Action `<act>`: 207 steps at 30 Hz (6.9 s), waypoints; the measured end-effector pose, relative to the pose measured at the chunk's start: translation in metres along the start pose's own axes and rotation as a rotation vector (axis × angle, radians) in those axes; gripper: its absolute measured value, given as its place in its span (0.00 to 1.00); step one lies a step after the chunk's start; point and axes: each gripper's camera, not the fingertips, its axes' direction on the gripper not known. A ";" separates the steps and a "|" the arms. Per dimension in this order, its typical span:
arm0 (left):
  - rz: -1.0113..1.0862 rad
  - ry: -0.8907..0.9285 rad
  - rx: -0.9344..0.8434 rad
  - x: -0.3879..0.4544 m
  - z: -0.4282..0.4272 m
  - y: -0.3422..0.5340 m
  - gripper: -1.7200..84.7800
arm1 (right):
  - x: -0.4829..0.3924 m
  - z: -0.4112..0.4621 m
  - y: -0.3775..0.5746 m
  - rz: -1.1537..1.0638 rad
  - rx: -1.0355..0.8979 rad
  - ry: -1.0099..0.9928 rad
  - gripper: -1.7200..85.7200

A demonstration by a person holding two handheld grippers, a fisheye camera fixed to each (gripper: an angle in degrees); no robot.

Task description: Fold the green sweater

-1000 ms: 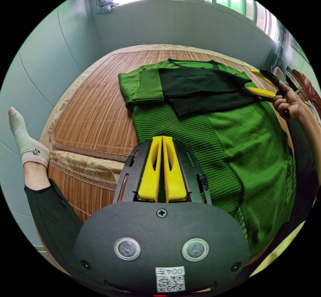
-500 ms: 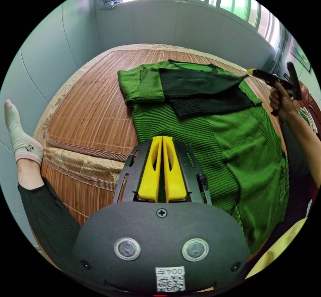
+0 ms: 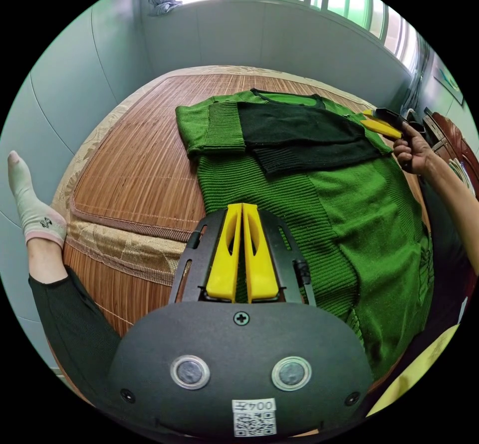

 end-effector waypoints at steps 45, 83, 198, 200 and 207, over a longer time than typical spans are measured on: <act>-0.003 0.006 0.002 -0.031 -0.002 -0.027 0.02 | -0.208 0.157 0.097 -0.958 -0.261 0.930 0.06; -0.143 0.058 0.000 -0.099 0.025 -0.133 0.05 | -0.170 0.114 0.109 -0.572 -0.128 0.634 0.12; 0.011 0.121 -0.597 0.070 -0.035 0.109 0.15 | -0.286 0.081 0.396 -0.285 -0.834 0.826 0.11; 0.005 0.118 -0.602 0.069 -0.034 0.107 0.13 | -0.284 0.083 0.393 -0.282 -0.843 0.812 0.11; 0.038 0.179 -0.622 0.078 -0.043 0.104 0.08 | -0.295 0.098 0.405 -0.359 -0.851 0.870 0.10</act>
